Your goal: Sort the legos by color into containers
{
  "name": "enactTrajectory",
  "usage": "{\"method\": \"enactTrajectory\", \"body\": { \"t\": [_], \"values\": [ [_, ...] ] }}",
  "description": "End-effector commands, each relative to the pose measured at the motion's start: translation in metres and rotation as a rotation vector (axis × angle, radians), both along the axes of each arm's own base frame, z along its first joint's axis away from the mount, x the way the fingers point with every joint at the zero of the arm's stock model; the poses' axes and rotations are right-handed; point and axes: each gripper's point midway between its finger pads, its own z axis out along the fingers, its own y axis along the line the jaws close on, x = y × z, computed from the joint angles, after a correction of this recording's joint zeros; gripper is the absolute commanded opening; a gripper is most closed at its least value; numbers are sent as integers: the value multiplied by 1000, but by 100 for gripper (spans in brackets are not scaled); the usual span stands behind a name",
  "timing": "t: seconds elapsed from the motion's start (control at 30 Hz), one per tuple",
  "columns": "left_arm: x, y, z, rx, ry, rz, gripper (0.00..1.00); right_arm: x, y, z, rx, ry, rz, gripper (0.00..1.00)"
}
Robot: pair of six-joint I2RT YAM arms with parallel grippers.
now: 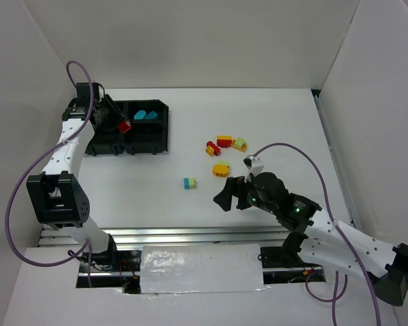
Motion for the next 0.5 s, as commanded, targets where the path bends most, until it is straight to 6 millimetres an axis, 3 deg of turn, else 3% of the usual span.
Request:
{"method": "enactTrajectory", "body": {
  "t": [0.0, 0.47],
  "values": [
    [14, -8, 19, -24, -70, -18, 0, 5, -3, 5, 6, -16, -29, 100],
    [14, -19, 16, -39, -66, -55, 0, 4, -8, 11, 13, -34, -40, 100]
  ]
}}
